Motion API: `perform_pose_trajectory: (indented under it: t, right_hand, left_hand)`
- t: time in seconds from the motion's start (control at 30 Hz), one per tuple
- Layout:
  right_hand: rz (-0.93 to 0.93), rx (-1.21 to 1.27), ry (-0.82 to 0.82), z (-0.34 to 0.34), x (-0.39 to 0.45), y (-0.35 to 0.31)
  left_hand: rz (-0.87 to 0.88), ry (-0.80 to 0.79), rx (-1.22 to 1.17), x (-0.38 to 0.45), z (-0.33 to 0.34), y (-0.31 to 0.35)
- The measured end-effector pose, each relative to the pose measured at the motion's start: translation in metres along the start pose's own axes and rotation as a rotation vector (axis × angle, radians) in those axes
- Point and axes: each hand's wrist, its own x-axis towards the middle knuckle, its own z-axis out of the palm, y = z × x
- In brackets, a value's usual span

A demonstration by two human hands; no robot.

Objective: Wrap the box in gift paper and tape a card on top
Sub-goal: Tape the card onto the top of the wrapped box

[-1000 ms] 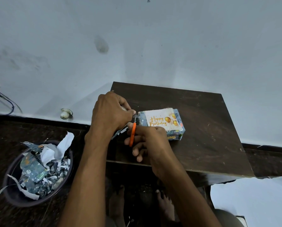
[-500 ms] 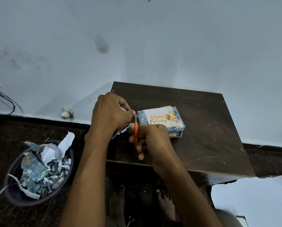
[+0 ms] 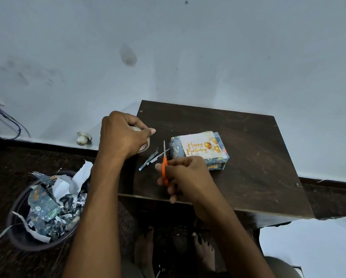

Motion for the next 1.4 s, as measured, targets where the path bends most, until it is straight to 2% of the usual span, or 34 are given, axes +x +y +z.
perform_pose_trajectory:
  t: [0.07,0.17,0.23,0.37,0.6,0.67,0.73,0.77,0.83,0.9,0.97,1.2,1.4]
  right_hand:
    - [-0.037,-0.170,0.031,0.006,-0.004,0.006]
    - [-0.162,-0.617,0.174,0.016,-0.010,0.017]
    - [-0.180,-0.846,0.219,0.021,-0.013,0.017]
    - [-0.149,-0.998,0.168,0.031,-0.019,0.007]
    - [-0.109,-1.185,0.103,0.040,-0.019,0.004]
    - [-0.145,-1.131,0.152,0.038,-0.023,0.004]
    - [-0.309,-0.983,0.320,0.034,-0.023,0.005]
    - [-0.417,-0.869,0.432,0.031,-0.022,0.007]
    - [-0.566,-0.479,0.575,0.025,-0.015,0.006]
    - [-0.568,-0.120,0.558,0.019,-0.011,0.000]
    - [-0.549,0.083,0.535,0.014,-0.006,-0.002]
    - [-0.606,0.333,0.579,-0.001,0.002,-0.001]
    - [-0.695,0.317,0.622,-0.006,0.004,-0.002]
  left_hand:
    - [-0.006,0.008,-0.068,0.000,-0.003,-0.001]
    - [-0.021,0.003,-0.226,0.001,-0.009,-0.003]
    - [-0.030,0.001,-0.342,0.001,-0.014,-0.003]
    - [-0.027,-0.037,-0.484,-0.003,-0.021,-0.003]
    - [0.125,-0.128,-0.610,-0.015,-0.028,-0.011]
    - [0.163,-0.135,-0.652,-0.019,-0.027,-0.011]
    - [0.177,-0.122,-0.687,-0.022,-0.025,-0.010]
    - [0.184,-0.115,-0.698,-0.023,-0.023,-0.010]
    - [0.203,-0.102,-0.721,-0.027,-0.017,-0.008]
    - [0.233,-0.090,-0.725,-0.031,-0.009,-0.004]
    - [0.276,-0.082,-0.702,-0.035,0.001,0.003]
    - [0.332,-0.109,-0.747,-0.051,0.022,0.021]
    - [0.358,-0.096,-0.775,-0.056,0.029,0.024]
